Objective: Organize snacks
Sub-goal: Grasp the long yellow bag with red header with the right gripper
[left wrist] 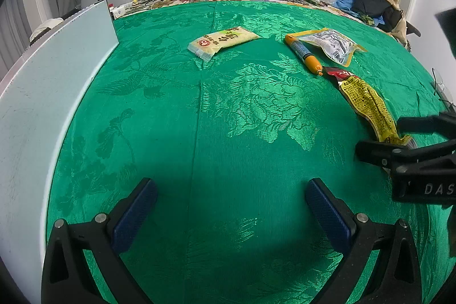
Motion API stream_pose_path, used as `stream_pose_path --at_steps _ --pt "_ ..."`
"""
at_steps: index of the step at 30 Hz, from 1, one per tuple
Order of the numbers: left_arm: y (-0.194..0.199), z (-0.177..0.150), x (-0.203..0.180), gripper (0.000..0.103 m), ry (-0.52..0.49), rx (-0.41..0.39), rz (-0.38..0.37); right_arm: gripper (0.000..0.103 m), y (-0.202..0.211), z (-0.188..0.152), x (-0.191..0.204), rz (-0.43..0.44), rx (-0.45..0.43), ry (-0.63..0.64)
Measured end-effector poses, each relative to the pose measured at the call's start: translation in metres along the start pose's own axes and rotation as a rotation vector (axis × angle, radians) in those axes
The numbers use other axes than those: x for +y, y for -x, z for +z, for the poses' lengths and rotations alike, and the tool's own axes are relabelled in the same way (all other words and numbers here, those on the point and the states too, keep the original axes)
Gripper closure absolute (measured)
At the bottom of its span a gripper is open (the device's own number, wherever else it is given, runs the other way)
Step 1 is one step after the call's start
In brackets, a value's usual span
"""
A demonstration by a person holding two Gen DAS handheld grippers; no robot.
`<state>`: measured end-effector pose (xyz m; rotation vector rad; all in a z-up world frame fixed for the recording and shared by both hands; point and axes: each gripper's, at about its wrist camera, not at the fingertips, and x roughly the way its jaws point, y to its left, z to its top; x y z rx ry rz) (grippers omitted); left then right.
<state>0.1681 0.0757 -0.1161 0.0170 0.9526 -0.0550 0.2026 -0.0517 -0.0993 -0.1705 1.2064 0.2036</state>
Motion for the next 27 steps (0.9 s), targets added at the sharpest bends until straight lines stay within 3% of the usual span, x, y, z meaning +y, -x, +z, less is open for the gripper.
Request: stream_pose_path --at_steps 3,4,5,7,10,15,21,24,27 --pt "0.000 0.000 0.000 0.000 0.000 0.000 0.000 0.017 0.003 -0.009 -0.011 0.030 -0.020 -0.078" --pt "0.000 0.000 0.000 0.000 0.000 0.000 0.000 0.034 0.007 -0.013 -0.013 0.018 -0.032 -0.066" --pt "0.000 0.000 0.000 0.000 0.000 0.000 0.000 0.041 0.011 -0.015 -0.013 0.021 -0.046 -0.052" --pt "0.000 0.000 0.000 0.000 0.000 0.000 0.000 0.042 0.017 -0.021 -0.016 0.056 -0.033 -0.041" --pt "0.000 0.000 0.000 0.000 0.000 0.000 0.000 0.042 0.028 -0.037 -0.023 0.073 -0.028 0.001" --pt "0.000 0.000 0.000 0.000 0.000 0.000 0.000 0.042 0.035 -0.067 -0.067 0.010 -0.062 -0.009" --pt "0.000 0.000 0.000 0.000 0.001 0.000 0.000 0.040 0.032 -0.085 -0.139 -0.103 -0.150 -0.165" --pt "0.001 0.000 0.000 0.000 0.001 0.000 -0.001 0.034 0.028 -0.087 -0.157 -0.067 -0.195 -0.211" --pt "0.000 0.000 0.000 0.000 0.001 -0.001 -0.001 0.023 0.026 -0.089 -0.158 -0.092 -0.228 -0.192"
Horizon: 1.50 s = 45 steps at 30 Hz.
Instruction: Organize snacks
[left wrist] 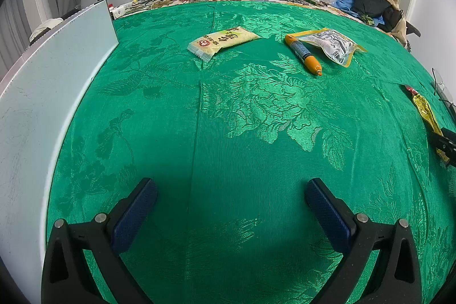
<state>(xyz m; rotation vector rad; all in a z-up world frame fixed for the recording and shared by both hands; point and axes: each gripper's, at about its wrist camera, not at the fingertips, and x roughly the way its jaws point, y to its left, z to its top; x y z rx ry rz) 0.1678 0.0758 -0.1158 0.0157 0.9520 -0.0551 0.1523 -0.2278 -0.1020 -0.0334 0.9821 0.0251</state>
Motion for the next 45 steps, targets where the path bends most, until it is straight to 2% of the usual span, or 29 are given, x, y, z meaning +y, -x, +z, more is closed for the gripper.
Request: stream_pose_path --at_steps 16,36,41,43,45 --pt "0.000 0.000 0.000 0.000 0.000 0.000 -0.001 0.016 -0.001 -0.001 -0.009 -0.006 0.007 -0.023" --pt "0.000 0.002 -0.001 0.000 0.001 0.004 0.004 0.015 -0.001 -0.002 -0.012 -0.004 0.007 -0.030" --pt "-0.017 0.034 0.004 0.001 -0.051 0.156 -0.039 0.015 -0.001 -0.002 -0.012 -0.004 0.007 -0.030" --pt "-0.022 0.060 0.007 0.001 -0.077 0.143 -0.071 0.015 -0.001 -0.002 -0.012 -0.003 0.007 -0.030" --pt "-0.030 0.084 0.006 0.001 -0.113 0.131 -0.056 0.015 -0.001 -0.003 -0.012 -0.003 0.007 -0.030"
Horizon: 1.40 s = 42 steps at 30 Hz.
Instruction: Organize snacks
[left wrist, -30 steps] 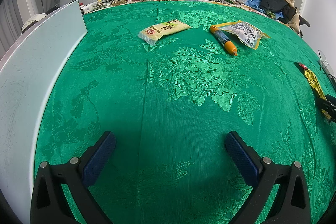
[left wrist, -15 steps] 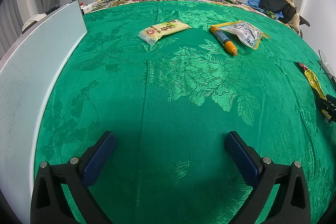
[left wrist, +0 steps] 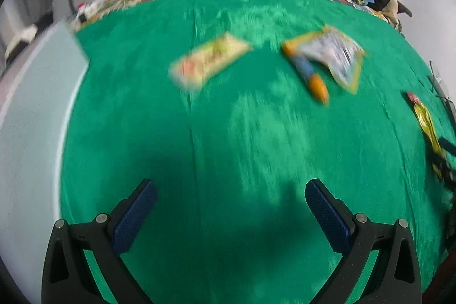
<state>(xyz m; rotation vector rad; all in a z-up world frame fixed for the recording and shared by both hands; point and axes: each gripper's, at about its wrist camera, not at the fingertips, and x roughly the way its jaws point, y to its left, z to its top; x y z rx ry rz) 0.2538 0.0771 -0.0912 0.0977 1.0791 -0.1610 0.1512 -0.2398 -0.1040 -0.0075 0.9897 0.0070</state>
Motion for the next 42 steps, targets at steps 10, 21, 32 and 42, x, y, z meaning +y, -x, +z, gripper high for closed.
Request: stream_pose_path --at_steps 10,21,32,42 --pt "-0.054 0.116 0.006 0.001 -0.105 0.053 0.021 0.014 0.000 0.000 -0.001 0.001 0.000 -0.001" --pt "-0.089 0.123 0.019 0.000 -0.004 0.102 -0.018 0.014 0.000 0.000 -0.001 0.001 0.000 -0.002" --pt "-0.068 0.118 0.020 0.071 0.018 0.070 -0.027 0.014 0.000 0.000 -0.002 0.001 0.000 -0.002" --pt "-0.015 0.028 0.015 0.074 0.104 0.092 -0.088 0.014 0.000 0.000 -0.001 0.001 0.000 -0.003"
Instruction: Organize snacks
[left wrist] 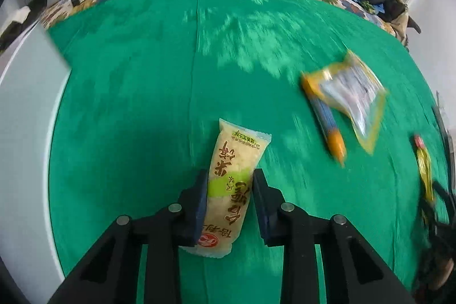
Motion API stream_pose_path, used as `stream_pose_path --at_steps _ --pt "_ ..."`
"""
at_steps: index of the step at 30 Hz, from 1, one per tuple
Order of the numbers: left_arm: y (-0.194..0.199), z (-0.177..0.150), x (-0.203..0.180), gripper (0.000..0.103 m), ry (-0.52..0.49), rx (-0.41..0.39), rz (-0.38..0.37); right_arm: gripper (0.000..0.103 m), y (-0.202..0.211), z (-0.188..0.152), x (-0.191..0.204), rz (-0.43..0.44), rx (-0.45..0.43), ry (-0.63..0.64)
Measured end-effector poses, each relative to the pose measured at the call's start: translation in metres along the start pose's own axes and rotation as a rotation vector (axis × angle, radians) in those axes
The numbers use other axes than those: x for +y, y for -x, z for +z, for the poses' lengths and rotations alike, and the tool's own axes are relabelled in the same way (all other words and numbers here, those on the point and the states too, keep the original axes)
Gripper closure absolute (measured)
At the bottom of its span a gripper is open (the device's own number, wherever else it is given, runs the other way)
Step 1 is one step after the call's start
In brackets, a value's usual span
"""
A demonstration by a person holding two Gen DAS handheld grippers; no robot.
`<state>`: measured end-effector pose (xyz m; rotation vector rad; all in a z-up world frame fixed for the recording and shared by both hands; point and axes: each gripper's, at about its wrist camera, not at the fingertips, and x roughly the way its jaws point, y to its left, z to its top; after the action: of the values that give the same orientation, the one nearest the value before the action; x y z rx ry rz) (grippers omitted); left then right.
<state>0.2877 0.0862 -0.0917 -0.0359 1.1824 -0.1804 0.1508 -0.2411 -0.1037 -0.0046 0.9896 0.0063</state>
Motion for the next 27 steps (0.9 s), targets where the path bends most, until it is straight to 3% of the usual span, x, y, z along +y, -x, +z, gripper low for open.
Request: stream_pose_path --at_steps 7,12,14,15,16,20,22,27 --pt "0.038 -0.078 -0.033 0.074 0.021 -0.005 -0.053 0.014 0.000 0.000 0.000 0.000 0.000 0.000" --pt "0.049 -0.102 -0.062 0.071 -0.037 -0.075 -0.019 0.014 0.000 0.000 0.000 0.000 0.000 0.000" --pt "0.042 -0.104 -0.065 0.054 -0.031 -0.089 -0.020 0.014 0.000 0.000 0.000 0.000 0.000 0.000" --pt "0.037 -0.105 -0.065 0.032 -0.022 -0.087 -0.016 0.014 0.000 0.000 0.000 0.000 0.000 0.000" --pt "0.033 -0.104 -0.064 0.019 -0.013 -0.089 -0.007 0.014 0.000 0.000 0.000 0.000 0.000 0.000" --pt "0.024 -0.108 -0.064 0.009 -0.024 -0.135 0.047 0.014 0.000 0.000 0.000 0.000 0.000 0.000" --pt "0.019 -0.110 -0.065 0.000 -0.053 -0.137 0.076 0.014 0.000 0.000 0.000 0.000 0.000 -0.001" --pt "0.020 -0.116 -0.064 0.000 -0.074 -0.177 0.079 0.014 0.000 0.000 0.000 0.000 0.000 -0.001"
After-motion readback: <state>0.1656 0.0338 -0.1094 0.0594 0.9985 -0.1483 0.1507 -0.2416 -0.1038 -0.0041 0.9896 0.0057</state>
